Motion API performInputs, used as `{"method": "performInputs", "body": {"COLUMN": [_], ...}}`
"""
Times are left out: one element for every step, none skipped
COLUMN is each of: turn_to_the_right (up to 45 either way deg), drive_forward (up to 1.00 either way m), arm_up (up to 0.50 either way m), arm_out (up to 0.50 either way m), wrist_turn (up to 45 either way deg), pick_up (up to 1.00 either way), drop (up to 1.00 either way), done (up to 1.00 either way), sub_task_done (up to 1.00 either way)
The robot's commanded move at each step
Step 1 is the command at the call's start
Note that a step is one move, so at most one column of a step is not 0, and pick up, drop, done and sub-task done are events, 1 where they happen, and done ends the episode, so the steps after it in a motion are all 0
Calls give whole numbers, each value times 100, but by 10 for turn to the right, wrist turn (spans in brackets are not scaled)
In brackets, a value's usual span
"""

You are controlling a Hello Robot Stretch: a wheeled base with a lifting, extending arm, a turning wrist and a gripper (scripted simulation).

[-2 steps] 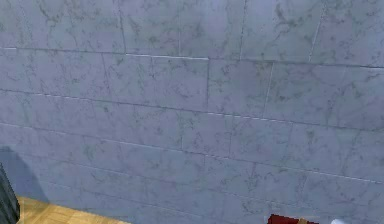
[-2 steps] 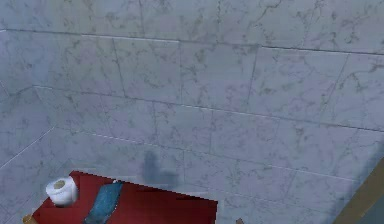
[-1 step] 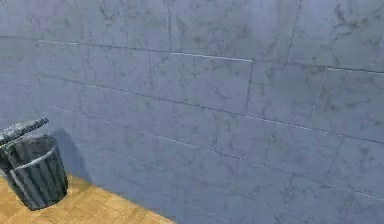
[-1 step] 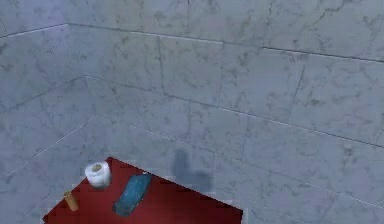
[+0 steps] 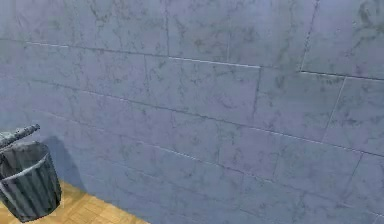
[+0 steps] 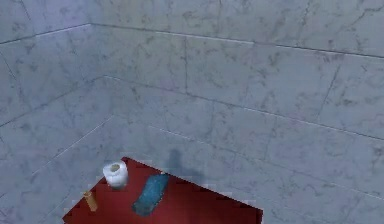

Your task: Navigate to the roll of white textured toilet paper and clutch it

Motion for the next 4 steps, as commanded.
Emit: {"method": "performInputs", "body": {"turn_to_the_right": [-210, 0, 0, 0], "drive_forward": [0, 0, 0, 0], "arm_up": [0, 50, 4, 0], "arm_out": [0, 0, 0, 50], "wrist_turn": [0, 0, 0, 0], "pick_up": [0, 0, 0, 0], "drop": [0, 0, 0, 0], "done": [0, 0, 0, 0], "sub_task_done": [0, 0, 0, 0]}}
